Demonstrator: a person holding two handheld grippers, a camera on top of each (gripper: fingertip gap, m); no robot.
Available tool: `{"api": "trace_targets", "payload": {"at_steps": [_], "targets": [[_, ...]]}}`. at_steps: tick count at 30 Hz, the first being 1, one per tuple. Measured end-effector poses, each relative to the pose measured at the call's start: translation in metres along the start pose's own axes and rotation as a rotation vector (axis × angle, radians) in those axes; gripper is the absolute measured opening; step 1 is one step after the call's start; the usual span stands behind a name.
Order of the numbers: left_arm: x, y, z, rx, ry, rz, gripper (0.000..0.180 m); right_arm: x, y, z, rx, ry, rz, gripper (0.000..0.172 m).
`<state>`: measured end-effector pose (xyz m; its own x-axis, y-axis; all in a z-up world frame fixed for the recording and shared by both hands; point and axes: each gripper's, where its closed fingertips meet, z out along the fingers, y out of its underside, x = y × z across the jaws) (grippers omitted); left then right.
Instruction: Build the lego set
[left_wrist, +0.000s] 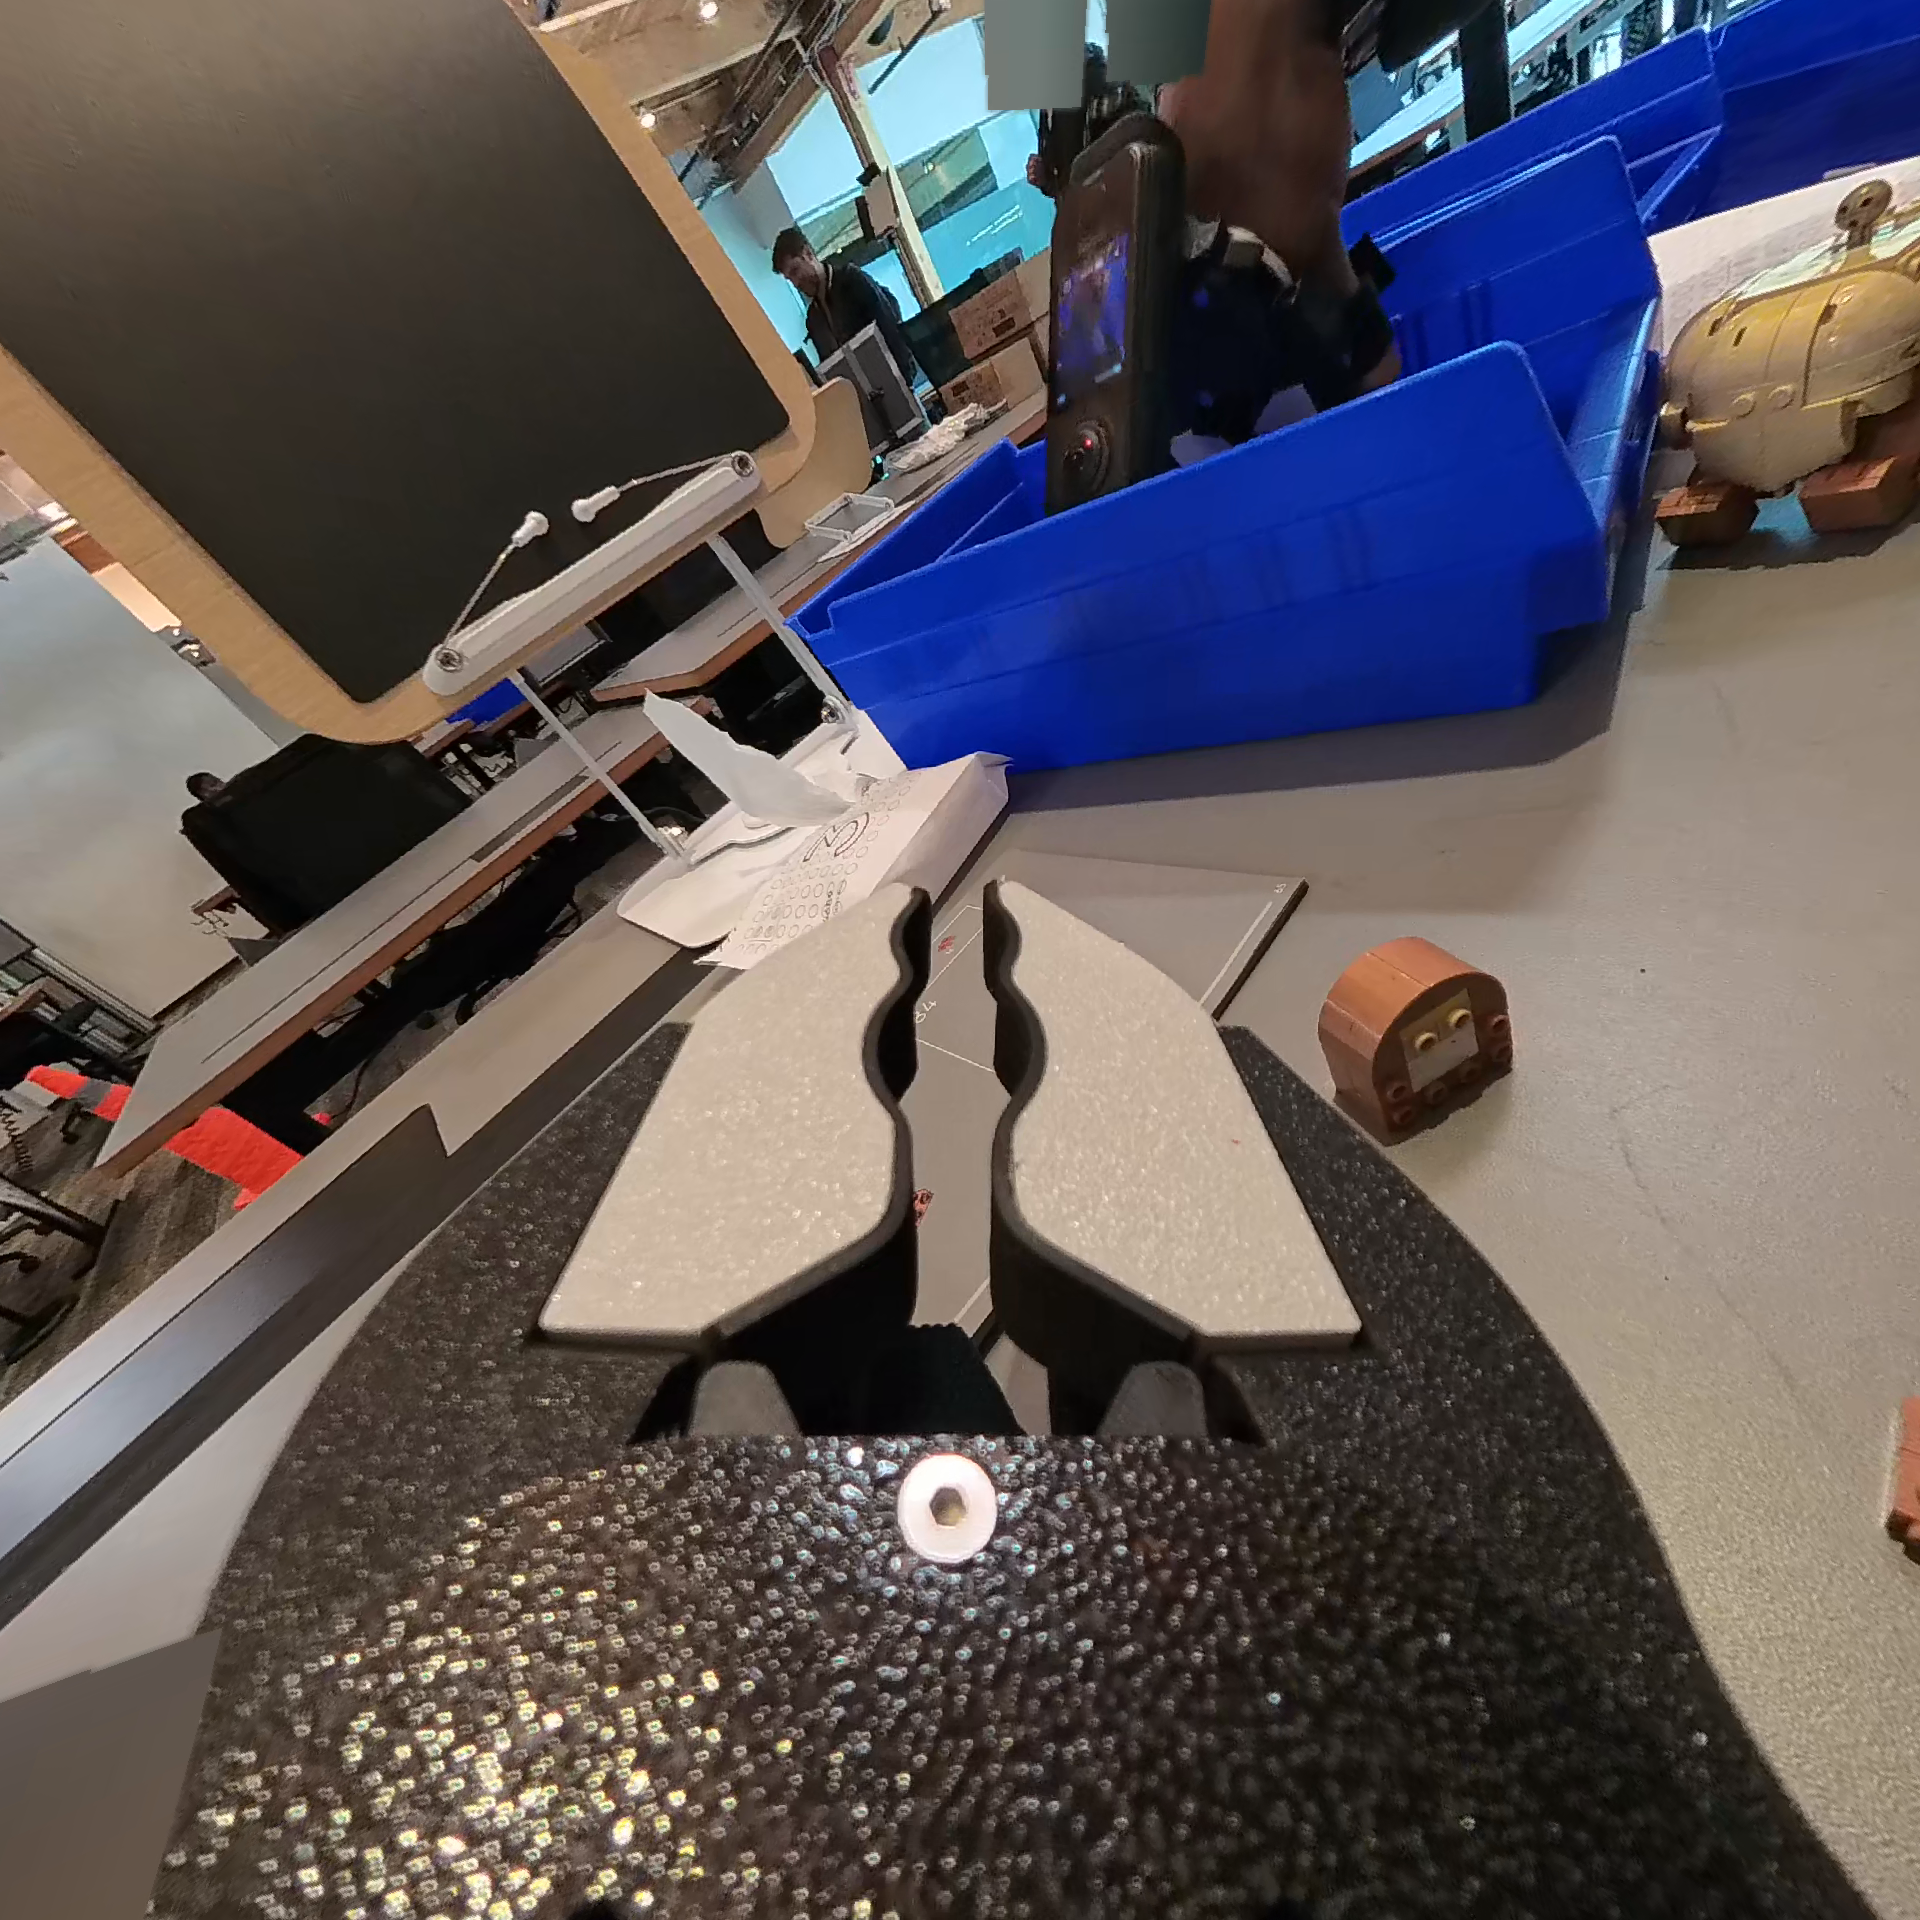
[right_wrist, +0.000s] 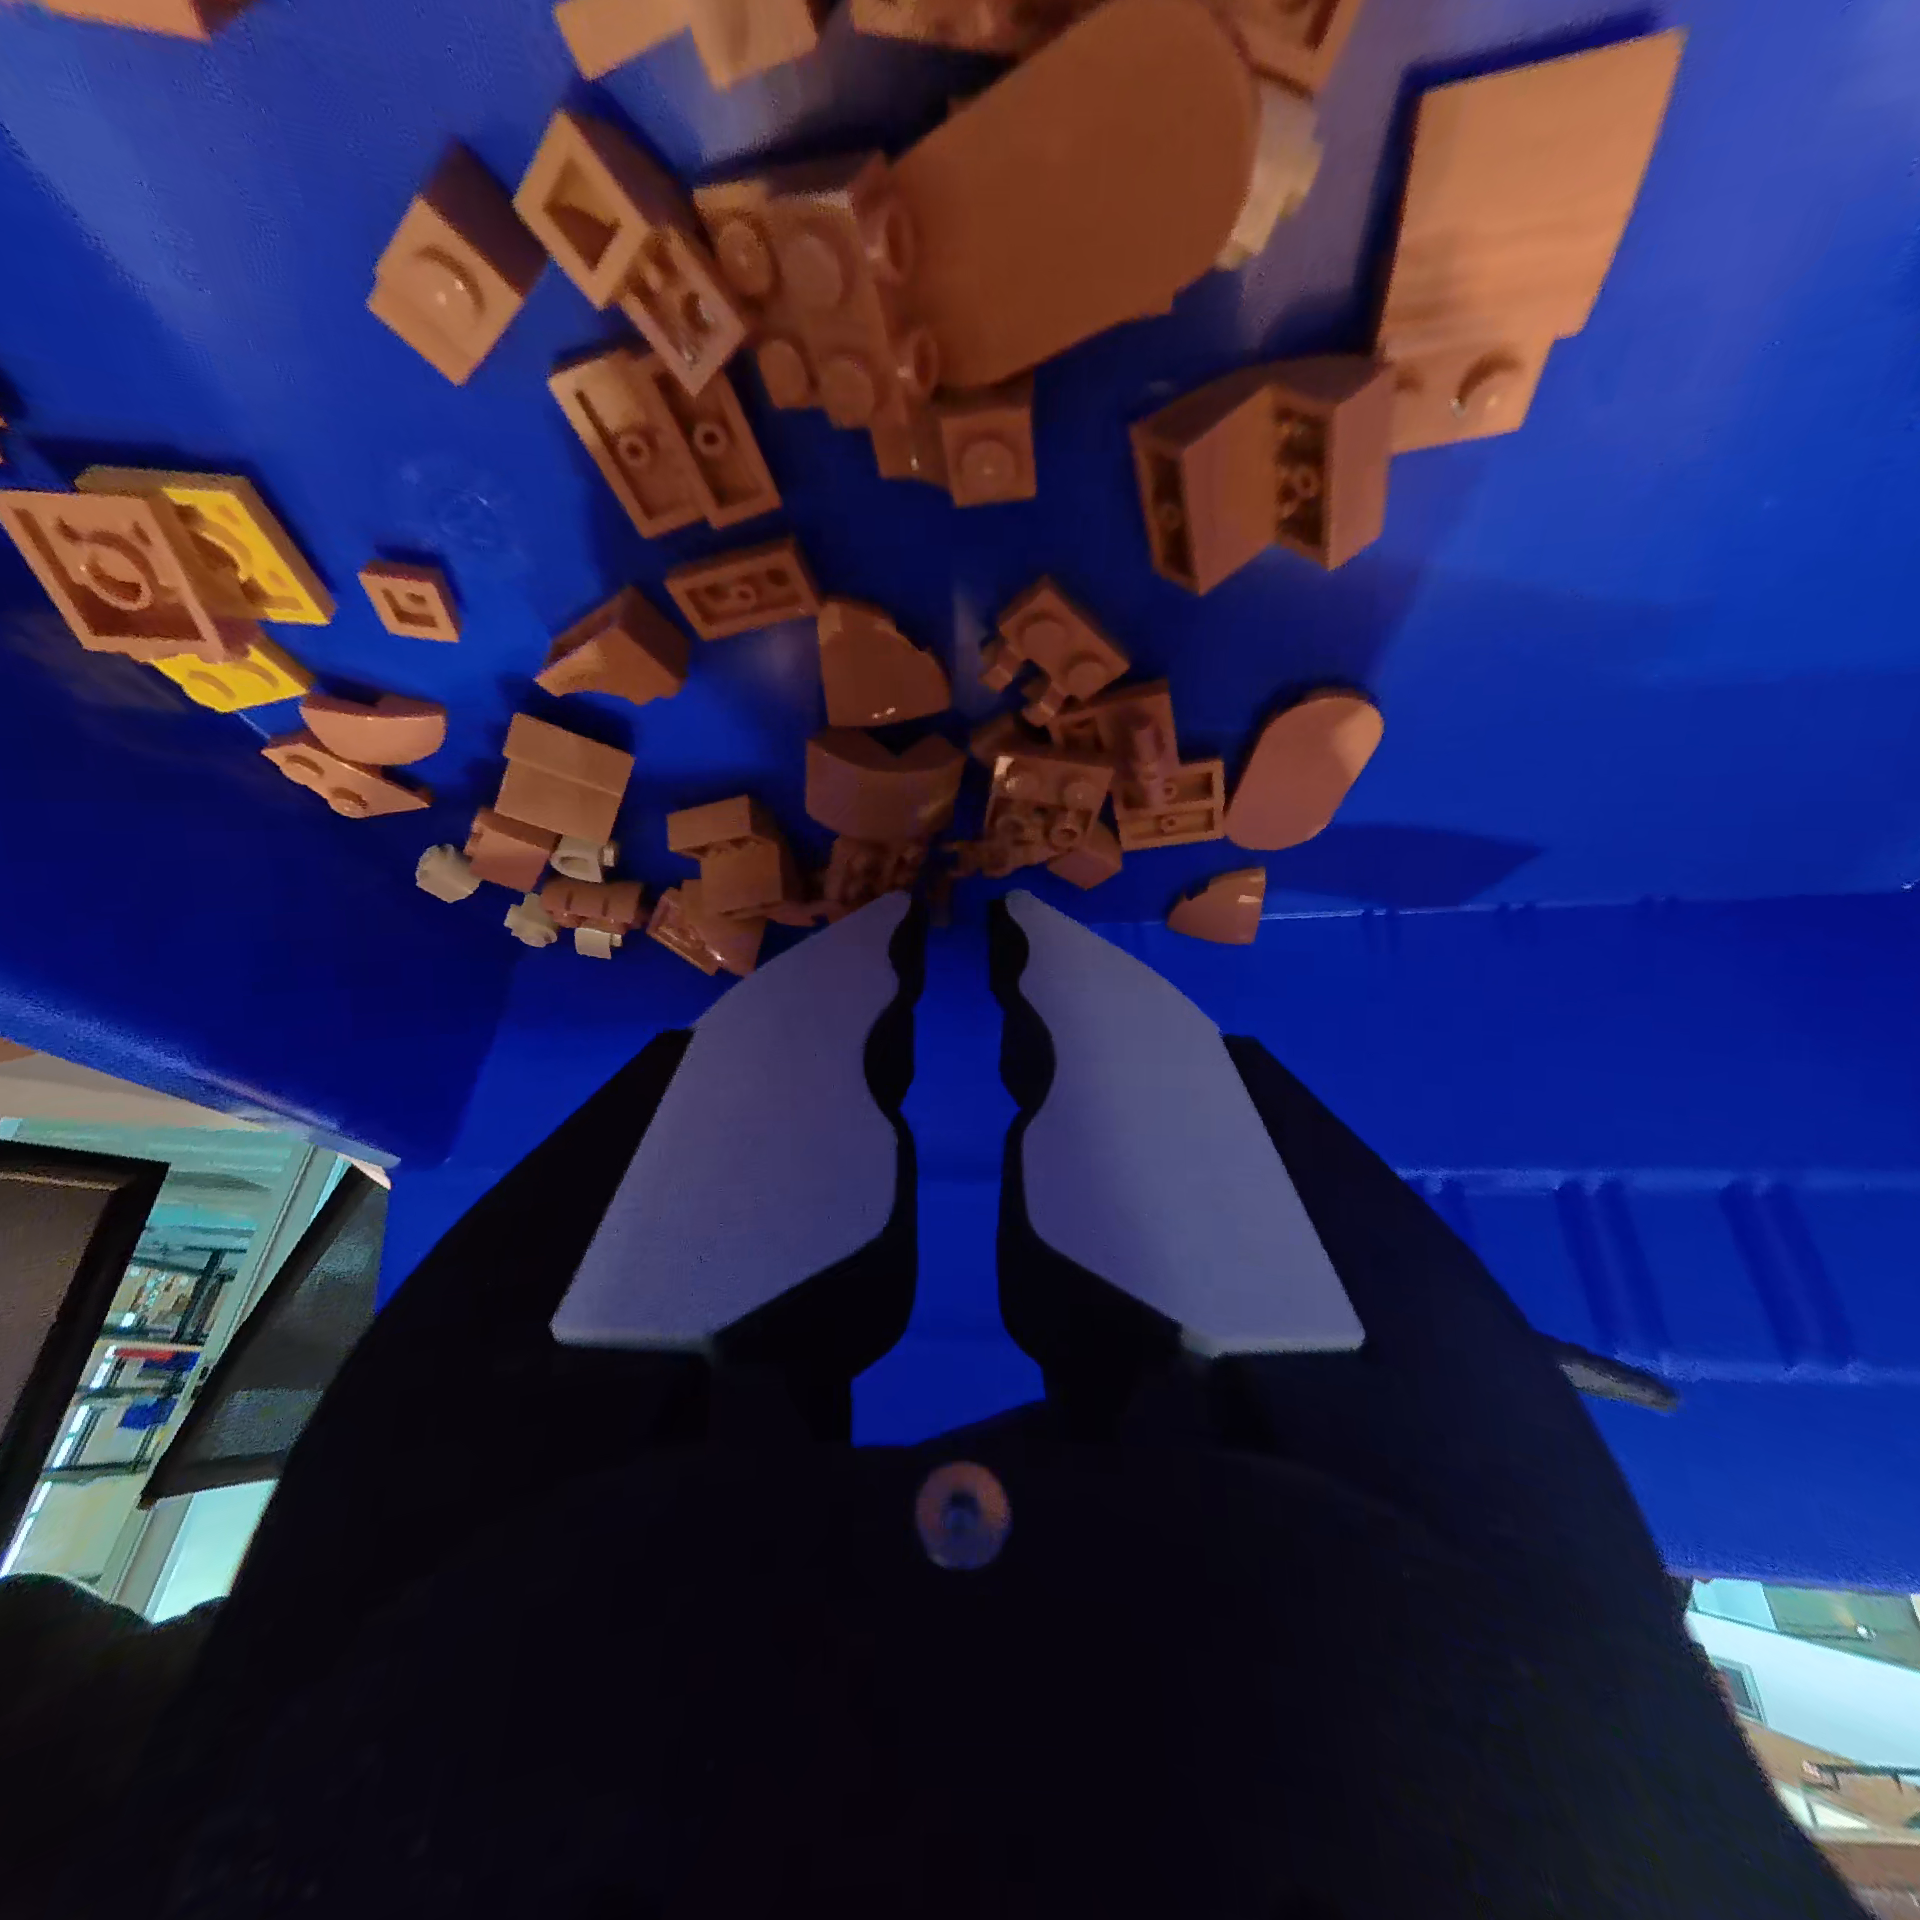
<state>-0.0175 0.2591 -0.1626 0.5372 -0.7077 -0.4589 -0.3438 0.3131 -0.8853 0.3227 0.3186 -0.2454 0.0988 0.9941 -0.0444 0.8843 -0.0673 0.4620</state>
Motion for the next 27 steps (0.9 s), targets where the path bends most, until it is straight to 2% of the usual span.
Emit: {"api": "trace_targets", "payload": {"at_steps": [8, 12, 15, 19, 21, 23, 27], "targets": [[-0.001, -0.001, 0.0, 0.005, -0.003, -0.008, 0.009, 0.0, 0.002, 0.003, -0.03, 0.011, -0.003, 0.008], [0.0, -0.001, 0.0, 0.006, 0.0, -0.007, 0.009, 0.002, 0.0, -0.025, 0.128, 0.073, 0.055, 0.008], [0.001, -0.002, -0.001, 0.011, 0.003, -0.014, 0.009, -0.01, -0.021, -0.072, 0.442, 0.123, 0.111, 0.007], [0.007, -0.011, -0.002, 0.055, 0.038, -0.04, 0.009, -0.068, -0.072, -0.177, 1.1, 0.085, 0.159, 0.007], [0.016, -0.024, -0.004, 0.11, 0.093, -0.057, 0.012, -0.107, -0.094, -0.228, 1.42, -0.041, 0.211, 0.007], [0.027, -0.042, -0.01, 0.195, 0.155, -0.066, 0.017, -0.137, -0.115, -0.26, 1.66, -0.188, 0.28, 0.007], [0.036, -0.075, -0.032, 0.364, 0.219, -0.076, 0.024, -0.171, -0.165, -0.274, 1.956, -0.494, 0.445, 0.007]]}}
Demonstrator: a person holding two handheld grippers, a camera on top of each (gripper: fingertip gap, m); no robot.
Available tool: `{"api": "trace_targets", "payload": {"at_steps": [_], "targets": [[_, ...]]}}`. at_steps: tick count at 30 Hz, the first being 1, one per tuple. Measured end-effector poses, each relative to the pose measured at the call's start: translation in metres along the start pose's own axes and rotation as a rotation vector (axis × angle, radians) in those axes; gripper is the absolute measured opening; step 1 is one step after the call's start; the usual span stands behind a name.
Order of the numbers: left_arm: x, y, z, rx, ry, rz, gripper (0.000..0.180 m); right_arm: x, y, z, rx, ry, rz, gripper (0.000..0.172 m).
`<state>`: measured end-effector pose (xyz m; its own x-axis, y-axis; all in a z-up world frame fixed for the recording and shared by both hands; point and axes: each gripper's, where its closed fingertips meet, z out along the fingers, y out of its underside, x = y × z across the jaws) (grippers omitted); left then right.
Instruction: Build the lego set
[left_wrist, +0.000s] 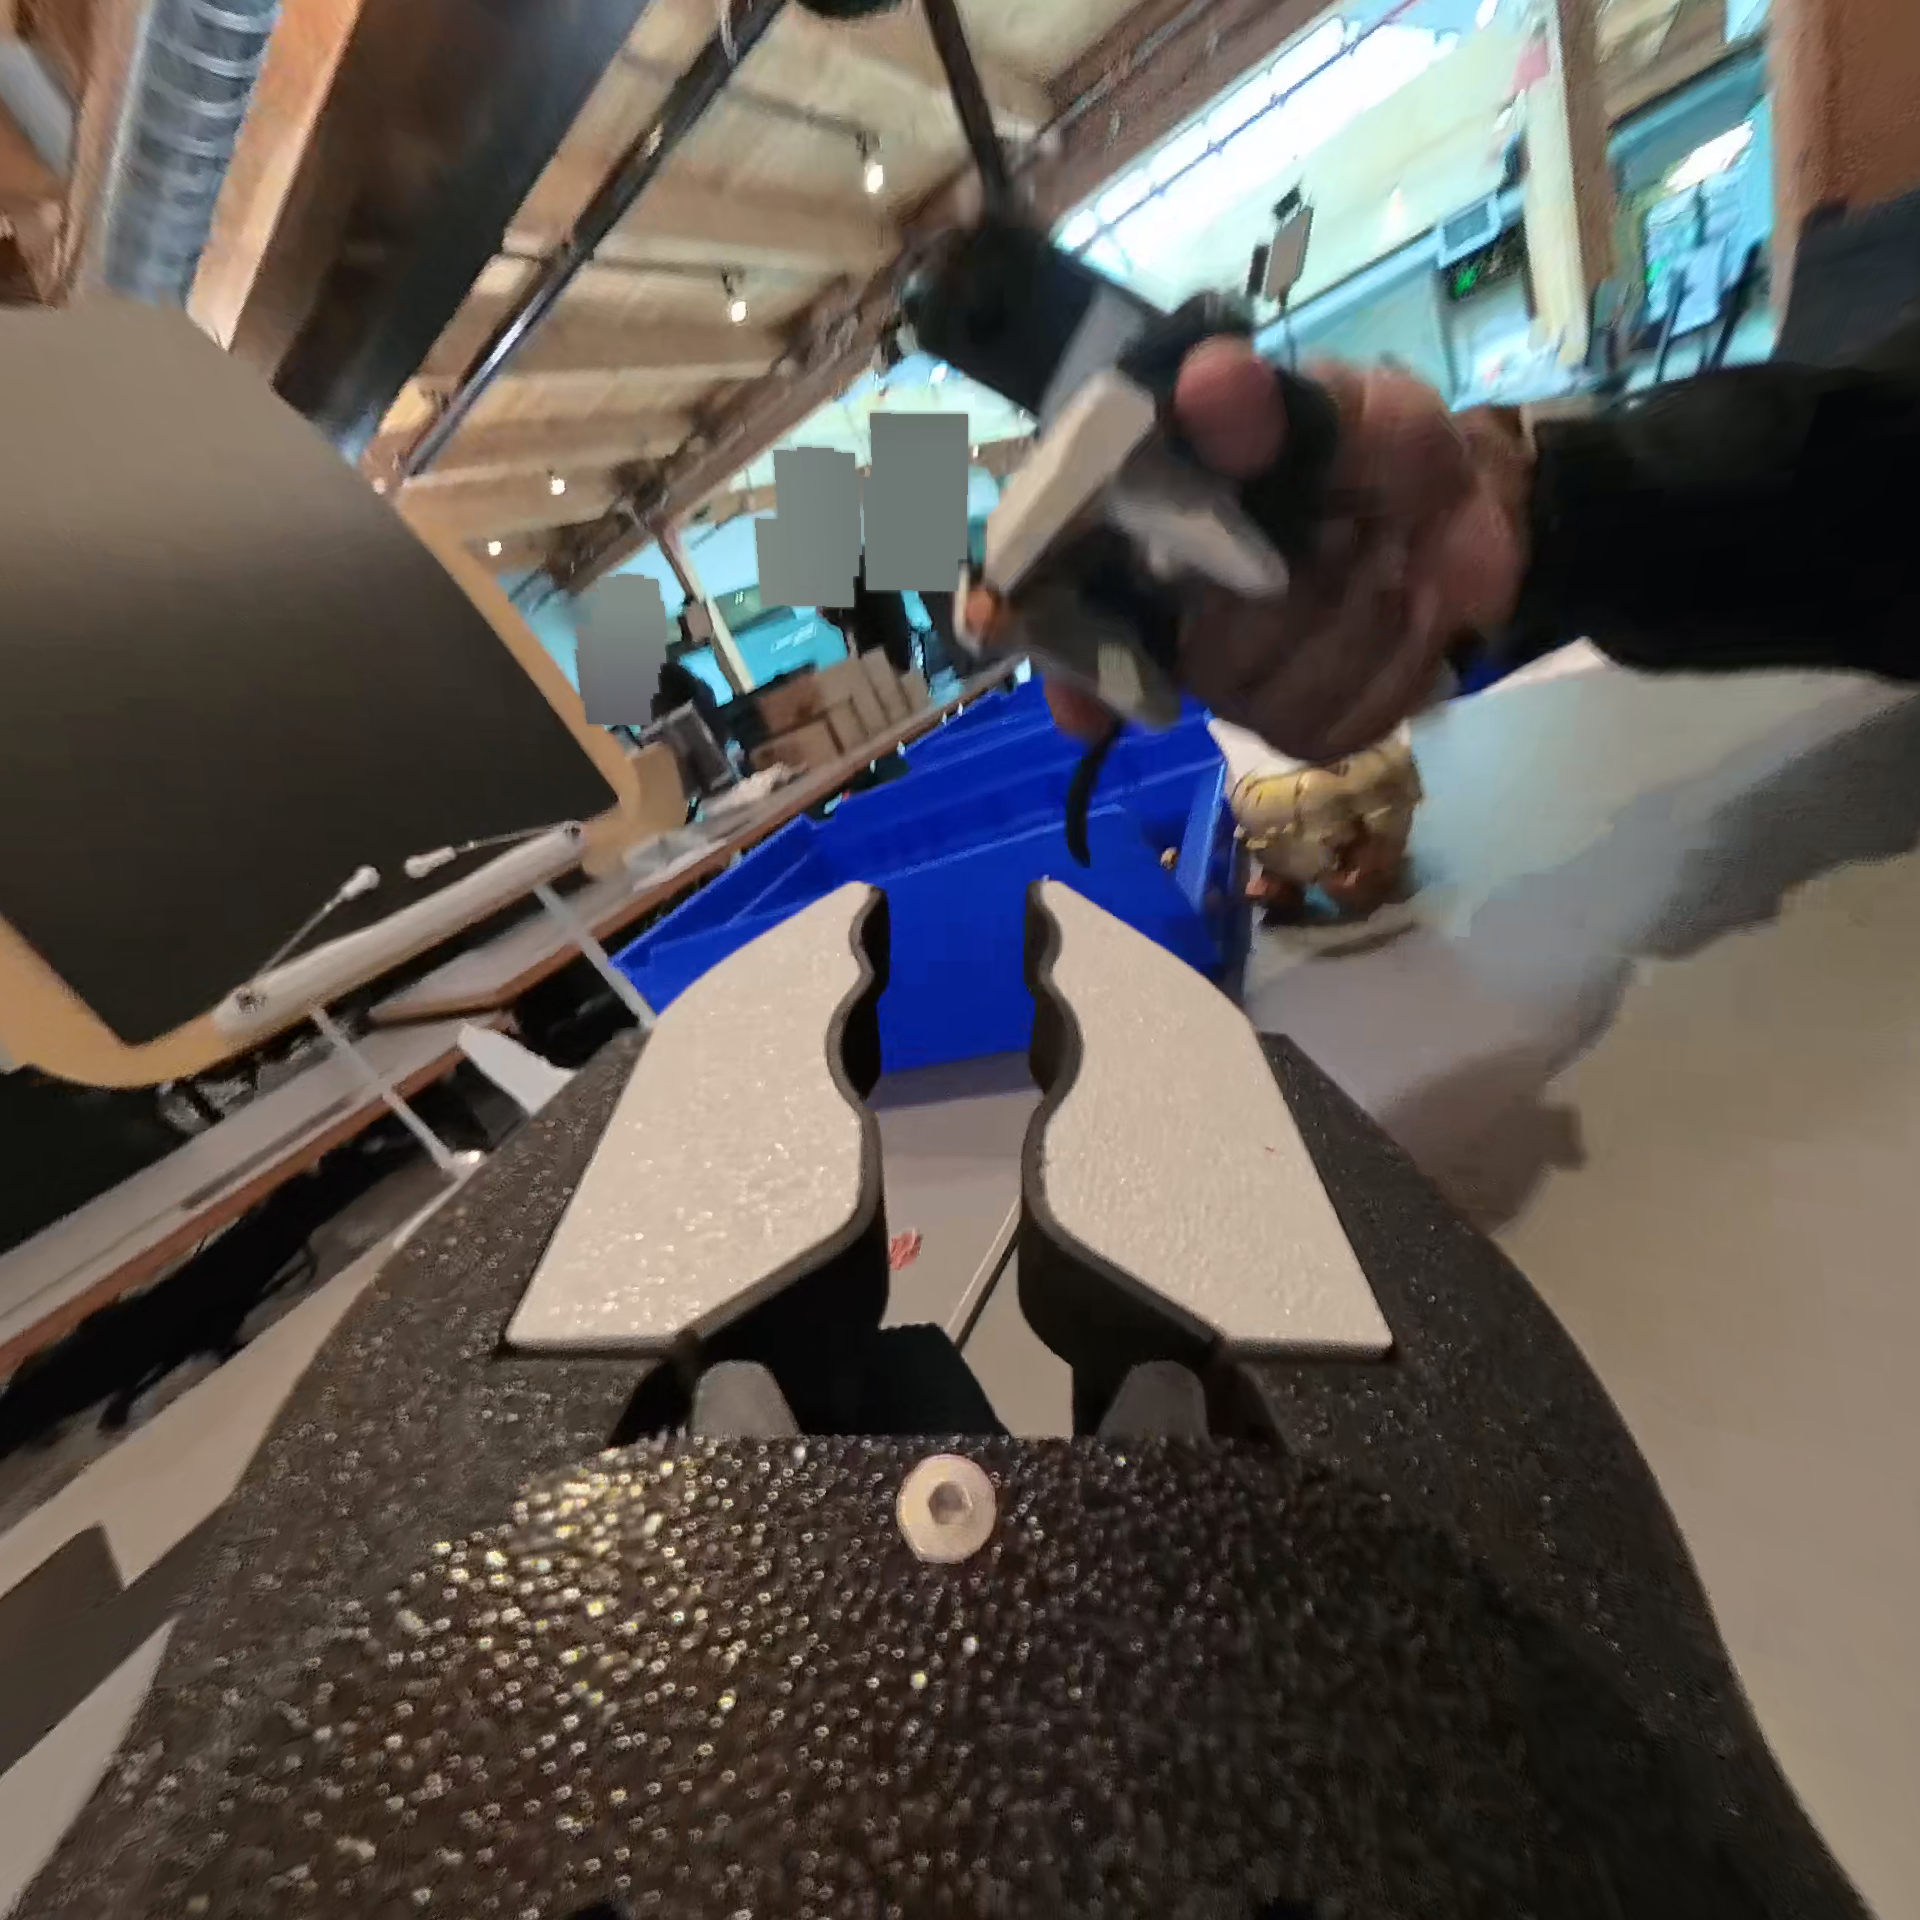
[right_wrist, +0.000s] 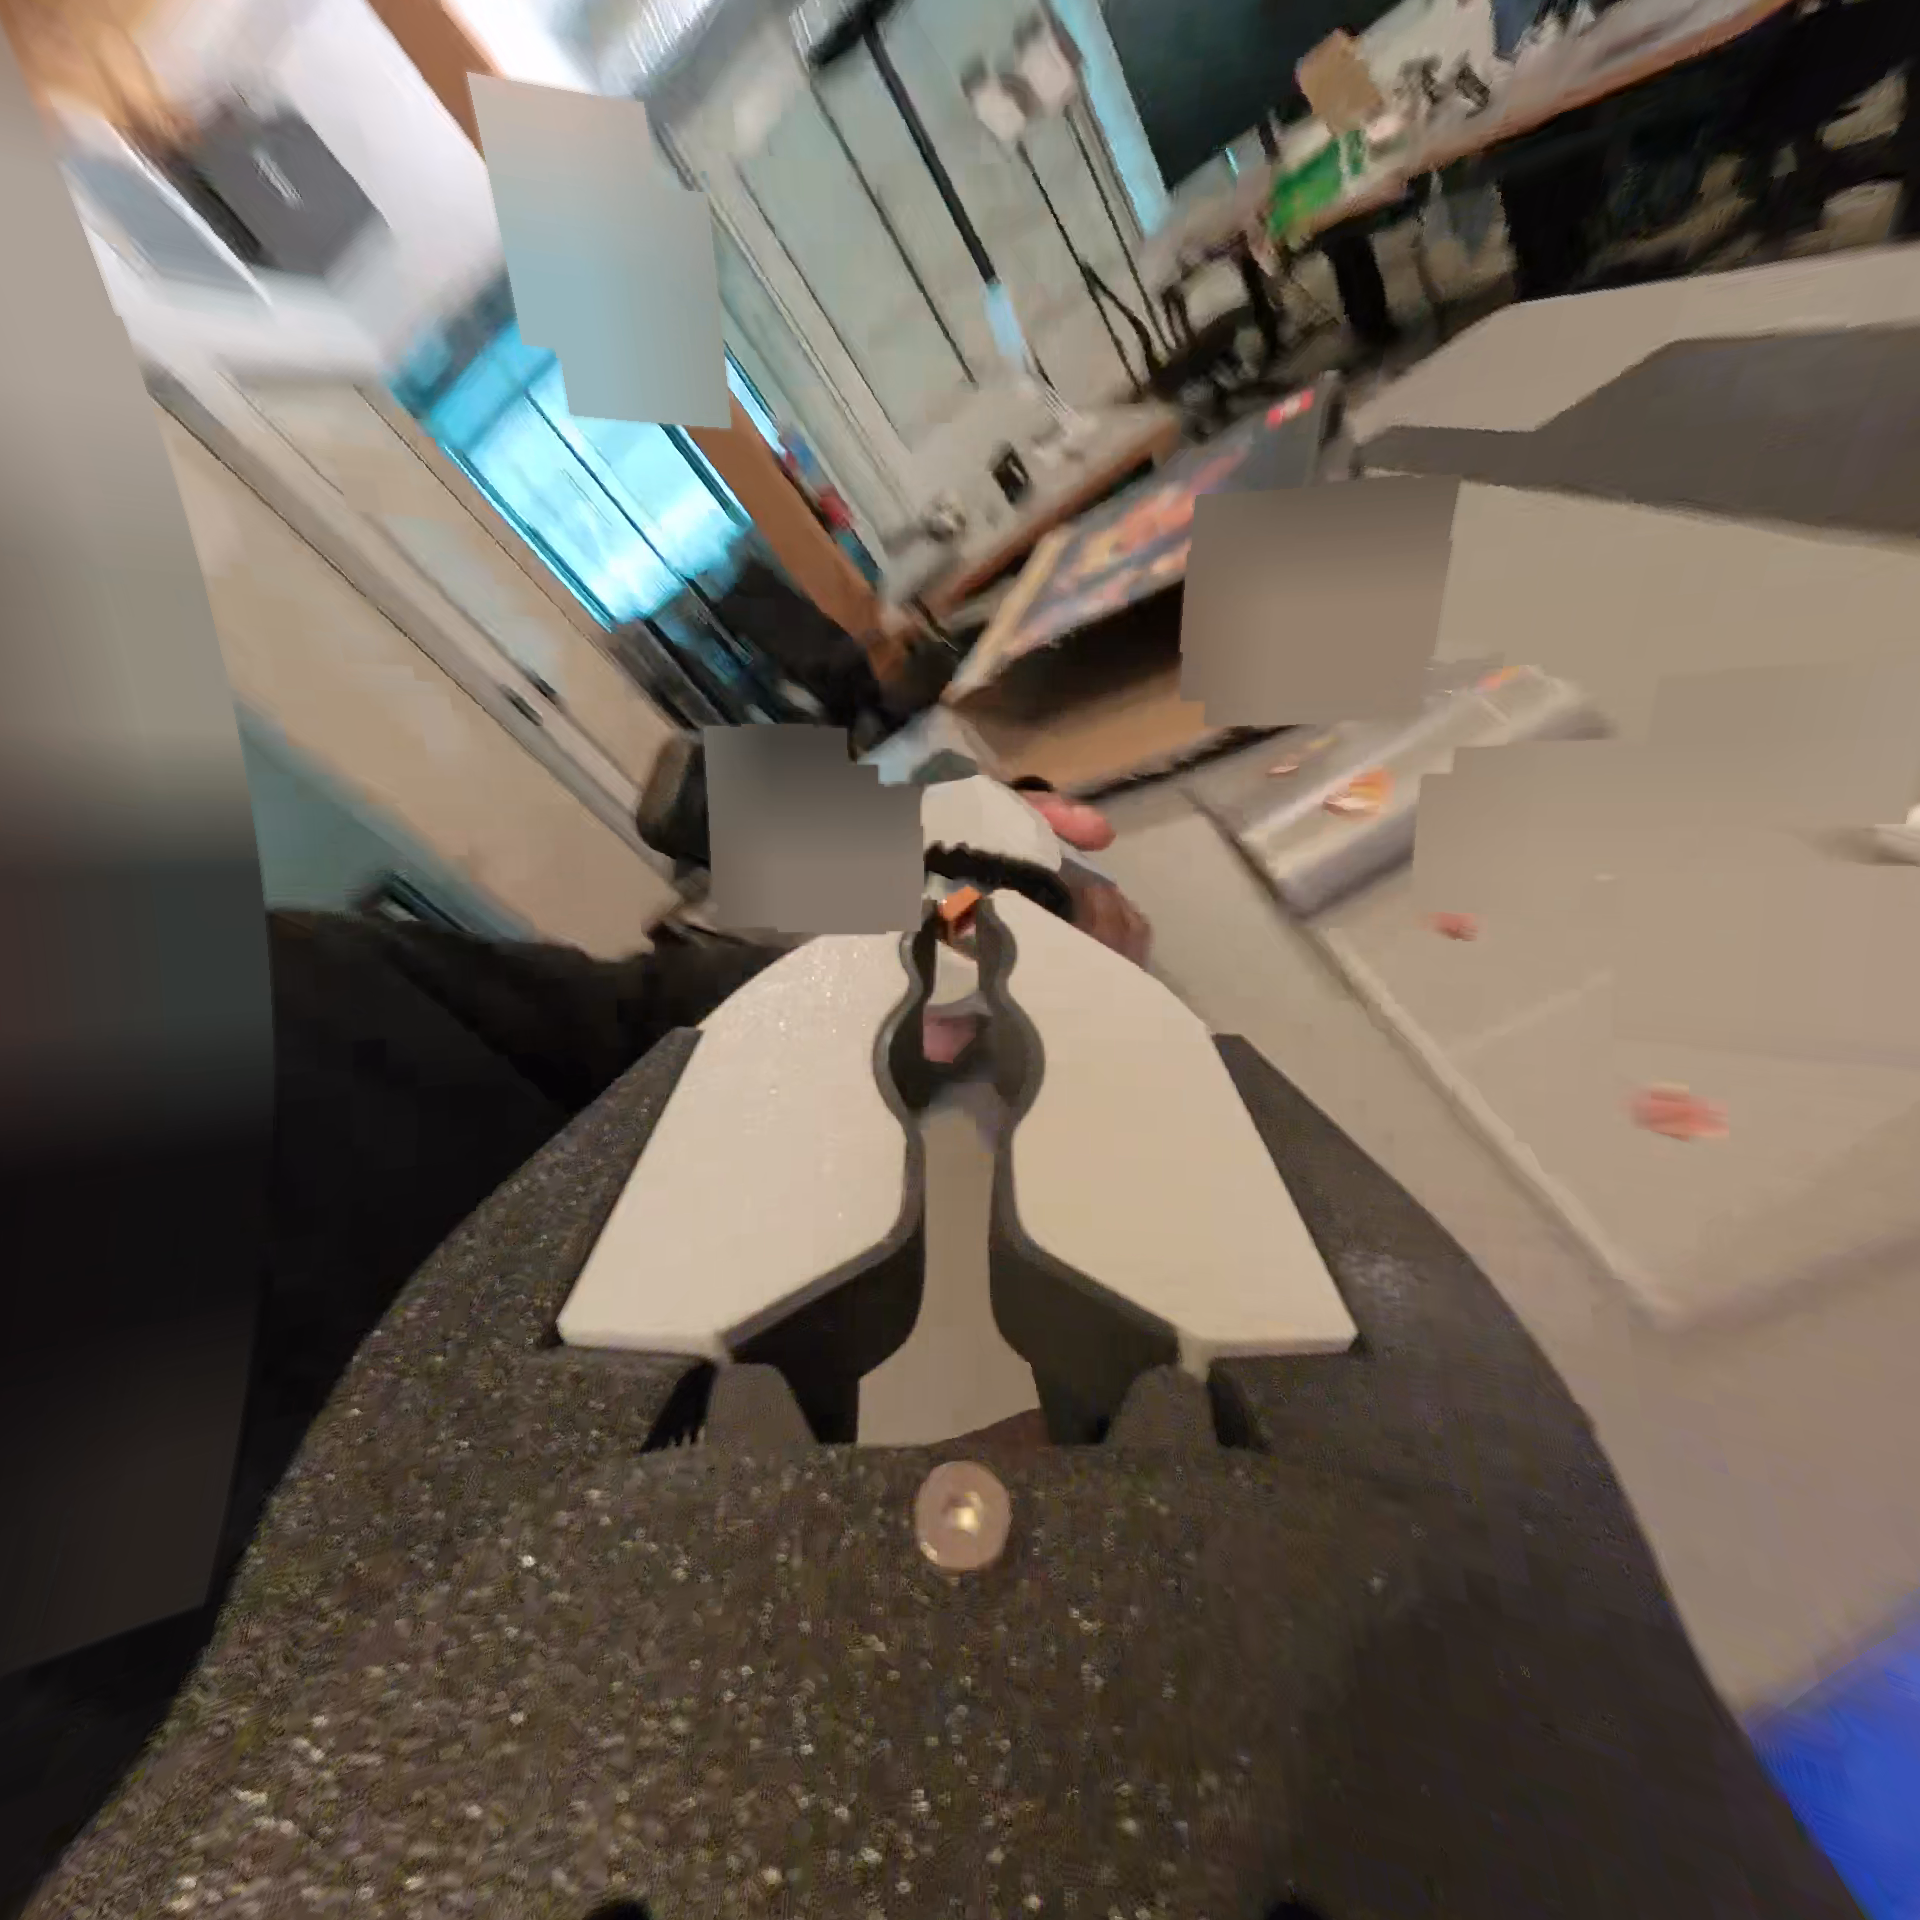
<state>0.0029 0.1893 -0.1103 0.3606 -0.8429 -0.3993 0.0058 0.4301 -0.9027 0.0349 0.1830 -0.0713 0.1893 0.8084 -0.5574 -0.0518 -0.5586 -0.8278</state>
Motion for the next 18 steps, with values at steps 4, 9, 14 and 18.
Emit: {"api": "trace_targets", "payload": {"at_steps": [4, 9, 14, 18], "targets": [[0.008, -0.006, -0.016, 0.056, 0.054, -0.005, 0.025, 0.002, 0.037, 0.037, 0.143, -0.132, 0.306, 0.007], [0.021, 0.007, -0.028, 0.025, 0.182, 0.03, 0.021, 0.007, 0.067, 0.055, 0.093, -0.203, 0.359, 0.007], [0.028, 0.009, -0.029, 0.027, 0.23, 0.027, 0.02, 0.011, 0.071, 0.052, 0.095, -0.217, 0.349, 0.007], [0.04, 0.014, -0.025, 0.003, 0.266, 0.056, 0.019, 0.005, 0.078, 0.054, 0.077, -0.245, 0.335, 0.007]]}}
